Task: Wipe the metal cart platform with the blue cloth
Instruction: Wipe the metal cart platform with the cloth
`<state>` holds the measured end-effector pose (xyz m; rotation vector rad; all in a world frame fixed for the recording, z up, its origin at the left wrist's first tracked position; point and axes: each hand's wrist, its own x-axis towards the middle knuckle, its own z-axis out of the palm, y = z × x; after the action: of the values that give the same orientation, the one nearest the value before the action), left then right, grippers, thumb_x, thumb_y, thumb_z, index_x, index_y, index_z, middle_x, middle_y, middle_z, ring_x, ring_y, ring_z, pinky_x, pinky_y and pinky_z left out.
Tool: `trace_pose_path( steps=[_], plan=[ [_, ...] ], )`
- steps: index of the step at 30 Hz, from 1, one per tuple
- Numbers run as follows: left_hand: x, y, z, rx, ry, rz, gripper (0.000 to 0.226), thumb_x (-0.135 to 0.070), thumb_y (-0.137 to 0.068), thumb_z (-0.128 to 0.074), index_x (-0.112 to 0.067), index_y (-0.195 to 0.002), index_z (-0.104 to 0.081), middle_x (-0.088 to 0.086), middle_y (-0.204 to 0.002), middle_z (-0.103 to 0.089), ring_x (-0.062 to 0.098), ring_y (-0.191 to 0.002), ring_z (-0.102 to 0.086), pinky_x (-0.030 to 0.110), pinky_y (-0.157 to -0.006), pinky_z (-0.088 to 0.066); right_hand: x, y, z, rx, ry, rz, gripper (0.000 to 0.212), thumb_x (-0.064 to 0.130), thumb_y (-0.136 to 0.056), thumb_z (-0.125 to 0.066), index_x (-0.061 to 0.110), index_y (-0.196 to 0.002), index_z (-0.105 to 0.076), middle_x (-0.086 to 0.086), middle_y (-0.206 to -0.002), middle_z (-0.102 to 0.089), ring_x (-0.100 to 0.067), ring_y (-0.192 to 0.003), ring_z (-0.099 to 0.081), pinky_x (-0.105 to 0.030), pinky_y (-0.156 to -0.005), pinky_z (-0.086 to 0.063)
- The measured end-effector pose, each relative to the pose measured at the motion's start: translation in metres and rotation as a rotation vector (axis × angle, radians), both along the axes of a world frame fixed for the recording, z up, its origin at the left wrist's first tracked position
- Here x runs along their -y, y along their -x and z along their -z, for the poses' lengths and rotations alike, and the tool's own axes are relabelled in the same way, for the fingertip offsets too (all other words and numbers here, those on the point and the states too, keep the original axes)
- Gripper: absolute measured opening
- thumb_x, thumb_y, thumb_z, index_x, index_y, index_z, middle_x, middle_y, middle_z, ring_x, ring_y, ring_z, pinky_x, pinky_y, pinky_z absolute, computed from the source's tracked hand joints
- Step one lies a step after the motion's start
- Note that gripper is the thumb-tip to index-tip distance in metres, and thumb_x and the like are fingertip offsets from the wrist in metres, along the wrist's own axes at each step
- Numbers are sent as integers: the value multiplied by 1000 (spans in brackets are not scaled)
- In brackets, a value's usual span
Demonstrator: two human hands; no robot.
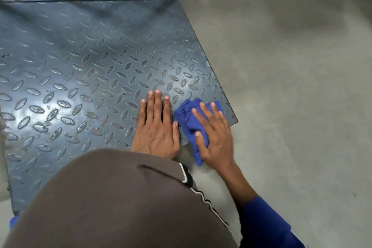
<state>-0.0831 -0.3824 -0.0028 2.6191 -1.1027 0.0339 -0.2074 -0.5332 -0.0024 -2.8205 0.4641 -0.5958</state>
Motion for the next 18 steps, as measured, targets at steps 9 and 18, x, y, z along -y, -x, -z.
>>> trace_pose_path(
  steps=[9, 18],
  plan=[
    [1, 0, 0, -32, -32, -6, 77, -41, -107, -21, 2, -170, -10, 26, -178, 2, 38, -167, 7, 57, -135, -4, -30, -11, 2, 36, -75, 155, 55, 36, -108, -42, 19, -159, -52, -3, -172, -40, -30, -165, -24, -55, -132, -23],
    [-2, 0, -2, -34, -37, -11, 76, -45, -109, -18, -3, -171, -5, 23, -179, 8, 35, -167, 11, 55, -136, -5, 37, -9, -8, 24, -180, 329, 58, 40, -106, -44, 22, -160, -51, -4, -171, -42, -32, -159, -38, -54, -125, -38]
  ],
)
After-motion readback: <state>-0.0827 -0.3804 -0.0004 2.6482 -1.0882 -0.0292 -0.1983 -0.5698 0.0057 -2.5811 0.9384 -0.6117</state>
